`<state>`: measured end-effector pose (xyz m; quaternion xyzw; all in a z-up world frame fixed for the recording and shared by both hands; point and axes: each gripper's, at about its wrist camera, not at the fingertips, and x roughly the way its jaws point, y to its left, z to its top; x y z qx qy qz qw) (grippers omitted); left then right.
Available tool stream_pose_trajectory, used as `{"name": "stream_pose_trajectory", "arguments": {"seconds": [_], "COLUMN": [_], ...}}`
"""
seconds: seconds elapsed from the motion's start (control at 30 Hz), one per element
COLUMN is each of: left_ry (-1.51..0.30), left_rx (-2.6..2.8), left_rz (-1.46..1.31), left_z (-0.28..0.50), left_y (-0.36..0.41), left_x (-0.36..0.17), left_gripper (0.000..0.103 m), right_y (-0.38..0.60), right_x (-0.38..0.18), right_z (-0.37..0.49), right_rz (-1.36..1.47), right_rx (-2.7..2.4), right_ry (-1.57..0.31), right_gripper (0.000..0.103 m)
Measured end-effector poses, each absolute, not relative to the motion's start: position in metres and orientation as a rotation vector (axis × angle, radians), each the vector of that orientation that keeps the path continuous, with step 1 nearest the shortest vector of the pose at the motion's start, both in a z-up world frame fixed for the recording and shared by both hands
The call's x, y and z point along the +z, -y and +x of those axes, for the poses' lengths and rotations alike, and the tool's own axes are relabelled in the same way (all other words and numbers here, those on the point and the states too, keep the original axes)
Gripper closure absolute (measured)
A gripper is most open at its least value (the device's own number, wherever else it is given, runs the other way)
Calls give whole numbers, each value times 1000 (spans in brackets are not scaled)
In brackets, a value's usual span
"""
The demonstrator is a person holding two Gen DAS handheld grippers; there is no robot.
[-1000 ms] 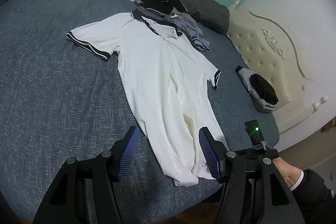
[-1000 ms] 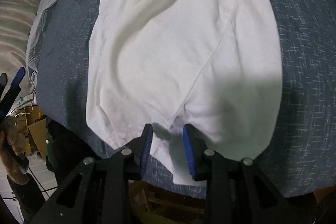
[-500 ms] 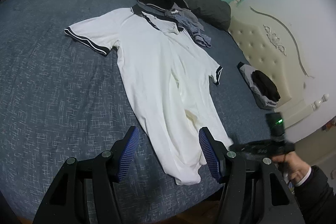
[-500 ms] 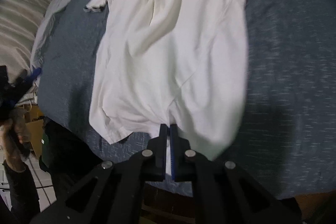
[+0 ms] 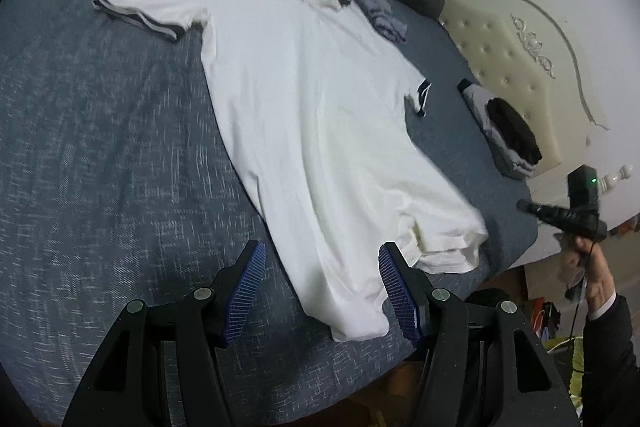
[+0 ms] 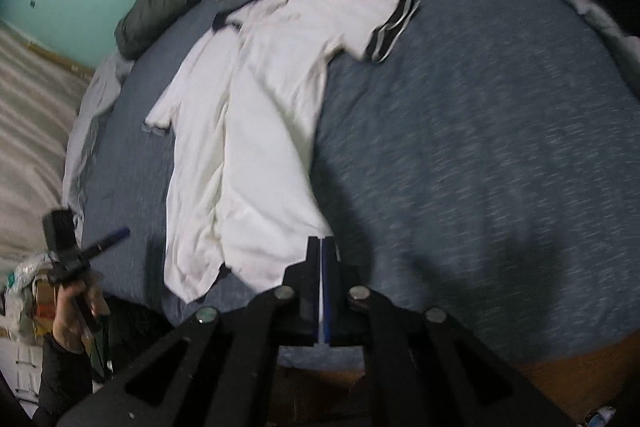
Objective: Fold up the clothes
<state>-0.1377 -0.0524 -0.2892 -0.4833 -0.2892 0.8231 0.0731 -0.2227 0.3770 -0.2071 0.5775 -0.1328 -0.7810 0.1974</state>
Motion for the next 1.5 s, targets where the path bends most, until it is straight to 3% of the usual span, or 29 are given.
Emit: {"name": "stream_pose_trajectory", "arguments": {"seconds": [0.27, 0.9, 1.0, 1.07, 1.23, 1.5], "left_ry": [877, 671, 675, 656, 649, 630], "left_rx": [2406, 2327, 2318, 2319, 2316, 2388], "left_rz": [-1524, -1645, -1674, -1696, -1700, -1625], "left_z": [-145, -157, -162, -165, -164, -151], "left_y": [33, -22, -22, -21, -14, 16], "left_x": [-313, -336, -343, -348, -348, -307], "left_gripper": [40, 42, 53, 72, 96, 100], "right_y": [-399, -371, -371, -371, -369, -369], "right_x": [-229, -245, -246, -246, -246, -245], "right_z": [-228, -225, -223, -222, -219, -220], "right_rz": [1677, 1702, 1704, 1706, 1705, 1702], "right_rx": [-2123, -2097, -2098, -2100, -2099, -2101], "right_ry": [446, 442, 444, 441, 426, 425], "right_gripper": [101, 101, 101, 101, 101, 101]}}
